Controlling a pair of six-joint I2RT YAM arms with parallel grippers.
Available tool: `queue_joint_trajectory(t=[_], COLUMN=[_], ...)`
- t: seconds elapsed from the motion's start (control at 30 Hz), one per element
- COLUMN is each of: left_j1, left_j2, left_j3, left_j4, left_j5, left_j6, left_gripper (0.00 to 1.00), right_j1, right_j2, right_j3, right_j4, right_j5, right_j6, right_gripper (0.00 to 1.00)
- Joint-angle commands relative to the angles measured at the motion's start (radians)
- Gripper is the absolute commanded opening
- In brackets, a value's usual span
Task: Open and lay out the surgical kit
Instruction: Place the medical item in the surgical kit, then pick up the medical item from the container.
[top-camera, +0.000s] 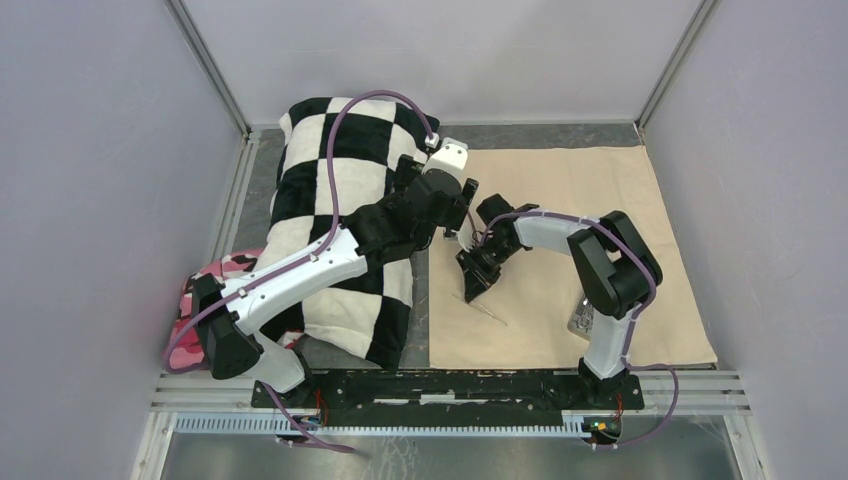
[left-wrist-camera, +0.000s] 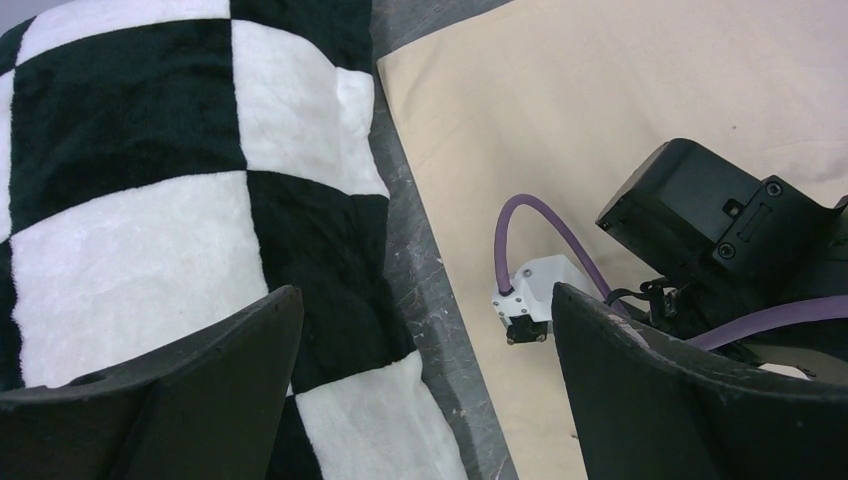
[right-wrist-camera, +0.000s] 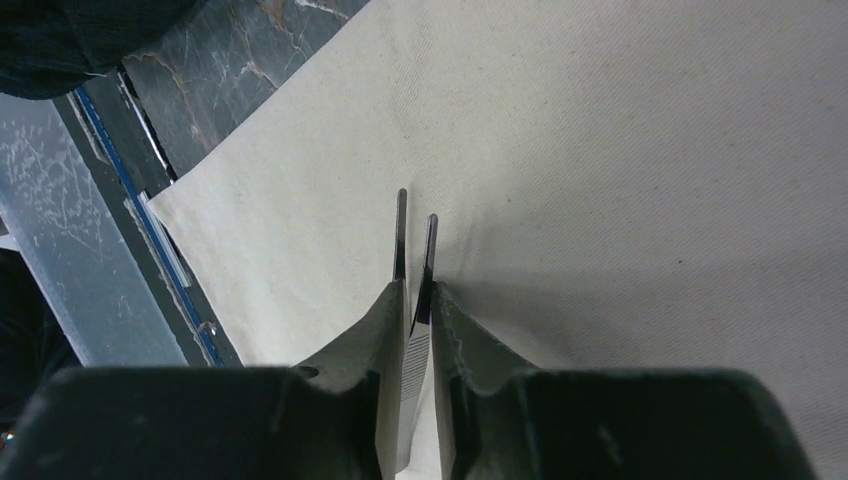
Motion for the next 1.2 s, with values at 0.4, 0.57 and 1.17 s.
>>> queue_joint_trajectory(t=[0.4,0.57,1.17], left_j1=[-0.004,-0.006,-0.01], left_j2=[-0.042,-0.046,-0.042], left_j3=[0.028,0.031,0.024], left_j4=[0.027,0.027,0.035], left_j5=[0.014,0.025,0.05], left_j6=[-0.037,-0.039,-0.036], left_gripper=[1.0,1.0,1.0], right_j1=[-0.094,-0.313,-0.941], right_j2=[-0.3,-0.559,-0.819], right_j3=[-0.095,-0.25,-0.577], right_j4=[0.057,0.128,0.3], right_j5=[0.128,0.284,0.521], right_j6=[0.058,0.164,0.468], right_gripper=[0.5,0.54,0.29])
